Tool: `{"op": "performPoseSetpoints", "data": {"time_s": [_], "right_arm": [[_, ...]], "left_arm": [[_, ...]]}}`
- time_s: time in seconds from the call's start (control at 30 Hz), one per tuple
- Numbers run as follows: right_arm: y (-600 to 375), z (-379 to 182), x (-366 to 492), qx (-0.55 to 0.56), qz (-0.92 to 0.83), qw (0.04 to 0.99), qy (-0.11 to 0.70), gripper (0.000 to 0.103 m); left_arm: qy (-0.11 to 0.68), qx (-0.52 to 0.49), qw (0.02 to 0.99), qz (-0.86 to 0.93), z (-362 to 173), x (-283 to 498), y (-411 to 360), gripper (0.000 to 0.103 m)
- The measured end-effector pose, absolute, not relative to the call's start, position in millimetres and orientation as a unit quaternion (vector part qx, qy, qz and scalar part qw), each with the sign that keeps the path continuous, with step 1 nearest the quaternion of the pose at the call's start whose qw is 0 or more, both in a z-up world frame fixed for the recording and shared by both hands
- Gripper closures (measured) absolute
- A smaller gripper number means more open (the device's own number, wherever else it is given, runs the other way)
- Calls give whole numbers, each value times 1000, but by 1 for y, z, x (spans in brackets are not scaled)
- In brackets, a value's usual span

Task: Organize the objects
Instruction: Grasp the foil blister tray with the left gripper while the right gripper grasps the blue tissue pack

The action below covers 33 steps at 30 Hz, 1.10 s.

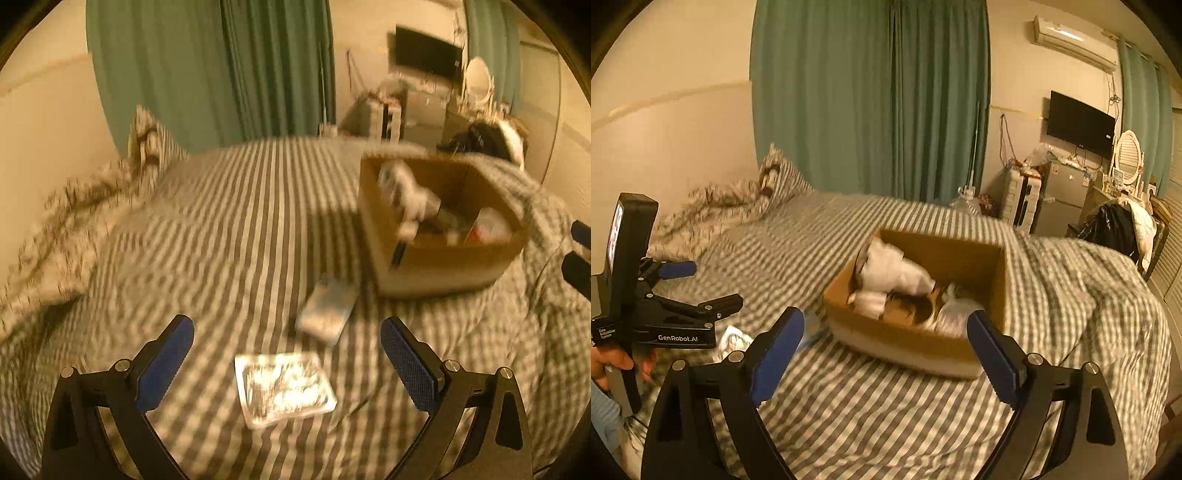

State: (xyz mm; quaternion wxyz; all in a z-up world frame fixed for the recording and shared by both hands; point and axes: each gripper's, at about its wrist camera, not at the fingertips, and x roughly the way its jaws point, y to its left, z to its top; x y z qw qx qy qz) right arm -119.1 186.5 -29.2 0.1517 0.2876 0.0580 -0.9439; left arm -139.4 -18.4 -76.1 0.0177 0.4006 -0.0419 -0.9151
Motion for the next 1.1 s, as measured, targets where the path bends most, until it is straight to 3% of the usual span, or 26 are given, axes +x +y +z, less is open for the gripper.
{"op": "performPoseSetpoints", "data": {"time_s": [0.27,0.53,0.87,1.1], "right_arm": [[178,-105,-134,366,-917,156,33,13],[185,-131,-147,389,-907,161,15,13],[183,-137,-142,398,-905,151,16,13],[172,-127,-130,390,-906,161,16,13]], "left_arm": [[-63,498,56,-863,-169,-150,-18,0],[-122,510,70,-848,-198,-172,13,0],[-38,491,16,-870,-180,-156,0,3],[-17,419,20,-907,-116,-133,-22,3]]}}
